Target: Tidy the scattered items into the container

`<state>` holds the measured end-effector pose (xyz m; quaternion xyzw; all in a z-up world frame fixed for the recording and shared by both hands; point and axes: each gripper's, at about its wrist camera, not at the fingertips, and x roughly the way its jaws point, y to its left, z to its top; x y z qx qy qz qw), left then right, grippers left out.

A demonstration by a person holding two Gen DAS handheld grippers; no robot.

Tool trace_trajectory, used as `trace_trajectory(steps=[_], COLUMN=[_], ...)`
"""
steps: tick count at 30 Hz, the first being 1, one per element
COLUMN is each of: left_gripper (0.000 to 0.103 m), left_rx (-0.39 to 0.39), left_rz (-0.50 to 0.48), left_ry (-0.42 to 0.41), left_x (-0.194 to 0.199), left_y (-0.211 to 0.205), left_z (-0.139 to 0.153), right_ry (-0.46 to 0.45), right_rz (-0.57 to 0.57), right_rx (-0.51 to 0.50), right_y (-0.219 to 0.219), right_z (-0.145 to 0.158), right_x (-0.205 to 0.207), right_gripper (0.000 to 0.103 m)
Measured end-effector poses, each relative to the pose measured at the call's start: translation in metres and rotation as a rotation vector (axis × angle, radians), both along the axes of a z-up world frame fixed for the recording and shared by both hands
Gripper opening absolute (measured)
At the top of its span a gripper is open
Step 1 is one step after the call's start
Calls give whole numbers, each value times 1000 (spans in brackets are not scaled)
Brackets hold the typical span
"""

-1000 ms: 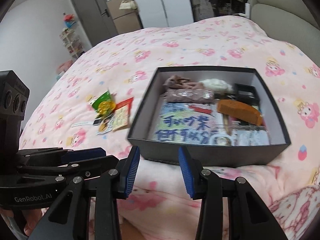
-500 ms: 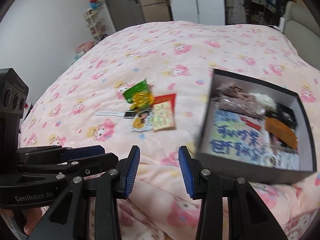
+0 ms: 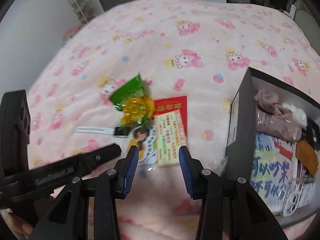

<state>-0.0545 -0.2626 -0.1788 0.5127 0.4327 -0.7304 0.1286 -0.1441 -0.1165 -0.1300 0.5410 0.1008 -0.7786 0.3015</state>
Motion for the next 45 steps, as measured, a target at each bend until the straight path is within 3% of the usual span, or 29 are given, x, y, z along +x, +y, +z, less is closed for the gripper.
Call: trace_trajectory(steps=[6, 11, 13, 15, 19, 22, 25, 28, 30, 31, 34, 37, 40, 45], left_gripper=[44, 45, 20, 8, 2, 0, 0, 16, 45, 48, 50, 50, 50, 48], left_rx=[68, 107, 121, 155, 151, 110, 74, 55, 9, -17, -124, -178, -159, -118], left_rz=[5, -7, -31, -65, -145, -151, -178, -319, -366, -378, -359, -306, -247, -221], left_ry=[-52, -110, -86, -46, 13, 59, 58, 9, -18, -28, -38, -12, 2, -118], left_x=[-11, -24, -24, -23, -16, -3, 10, 12, 14, 14, 20, 25, 11, -38], left_y=[-3, 4, 7, 13, 33, 37, 38, 55, 64, 68, 70, 60, 37, 18], left_z=[-31, -52, -49, -45, -27, -3, 12, 18, 20, 22, 34, 44, 37, -14], right_ry=[-27, -57, -59, -69, -76, -79, -91, -111, -126, -135, -130, -161, -162, -200], right_rz=[-8, -79, -88, -95, -97, -88, -73, -52, -58, -79, -147, -147, -119, -85], right_rx=[73, 58, 48, 34, 15, -11, -25, -41, -37, -46, -56, -77, -86, -98], right_y=[-12, 3, 10, 16, 25, 31, 38, 48, 56, 63, 82, 88, 78, 60], right_z=[-37, -55, -56, -54, -52, -46, -41, -43, -47, -50, -54, -56, -57, -65], right_x=[-3, -1, 5, 10, 20, 28, 39, 53, 57, 58, 58, 58, 57, 52], right_gripper=[38, 38, 38, 38, 38, 38, 38, 38, 38, 38, 38, 39, 38, 39])
